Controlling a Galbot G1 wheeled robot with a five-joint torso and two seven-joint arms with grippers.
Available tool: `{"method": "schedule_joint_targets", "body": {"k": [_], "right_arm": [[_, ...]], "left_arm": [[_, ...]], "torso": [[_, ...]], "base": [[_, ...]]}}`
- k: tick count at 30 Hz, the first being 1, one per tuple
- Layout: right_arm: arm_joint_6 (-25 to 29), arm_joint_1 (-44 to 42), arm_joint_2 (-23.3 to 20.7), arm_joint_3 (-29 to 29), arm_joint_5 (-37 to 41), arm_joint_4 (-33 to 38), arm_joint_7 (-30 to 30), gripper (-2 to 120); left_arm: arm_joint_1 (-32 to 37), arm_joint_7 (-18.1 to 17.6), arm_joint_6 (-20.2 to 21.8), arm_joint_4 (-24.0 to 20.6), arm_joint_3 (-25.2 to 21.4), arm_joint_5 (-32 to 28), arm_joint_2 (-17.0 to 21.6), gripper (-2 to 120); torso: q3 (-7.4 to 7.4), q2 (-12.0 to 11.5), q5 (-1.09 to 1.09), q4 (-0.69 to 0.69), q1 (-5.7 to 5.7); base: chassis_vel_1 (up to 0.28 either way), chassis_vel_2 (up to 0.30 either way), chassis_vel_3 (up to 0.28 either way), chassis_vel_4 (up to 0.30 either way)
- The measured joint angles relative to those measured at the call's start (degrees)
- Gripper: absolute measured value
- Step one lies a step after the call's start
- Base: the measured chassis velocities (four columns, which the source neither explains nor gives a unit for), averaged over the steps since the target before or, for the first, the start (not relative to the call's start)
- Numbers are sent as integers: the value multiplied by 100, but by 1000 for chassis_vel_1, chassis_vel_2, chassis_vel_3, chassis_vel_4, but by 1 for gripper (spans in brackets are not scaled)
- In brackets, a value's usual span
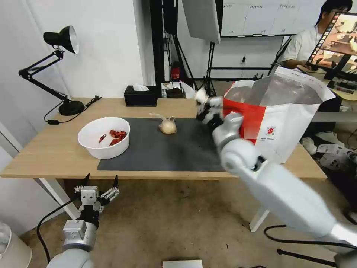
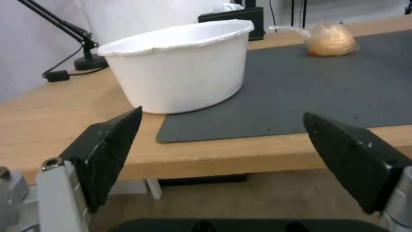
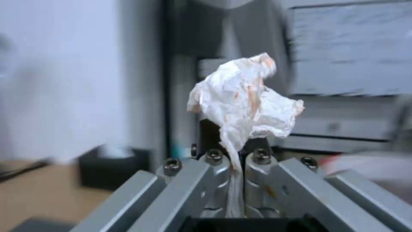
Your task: Pick up the trash from the table and place it into the takeout bag.
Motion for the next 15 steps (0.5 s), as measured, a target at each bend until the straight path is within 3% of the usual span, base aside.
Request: {"method": "schedule_joint_targets", "body": {"k": [3,4,6,11,15], "right_arm": [[-1012,383,-387,282,632,-137,1030,0],[-1012,383,-387,282,632,-137,1030,0],[-1522,493,-627,410,1104,-193,1249,0],[-1871,600,-806,462,1697,-198,1543,0],[-2249,688,-911,462,2100,-139,1706,14]], "left_arm": [[-5,-3,12,-33,14,3,5,100],[-5,-3,12,-33,14,3,5,100],[-10,-5,15,-41,14,0,25,100],[-22,-6,19,-46,20,-4,40,100],[-23,-8,26,-78,31,-5,47,100]], "torso": [[0,0,1,-1,0],[0,0,1,-1,0],[0,0,1,-2,0],[0,0,0,-1,0],[0,0,0,0,0]], "base": [[0,0,0,0],[0,0,0,0],[0,0,0,0],[0,0,0,0],[0,0,0,0]]}}
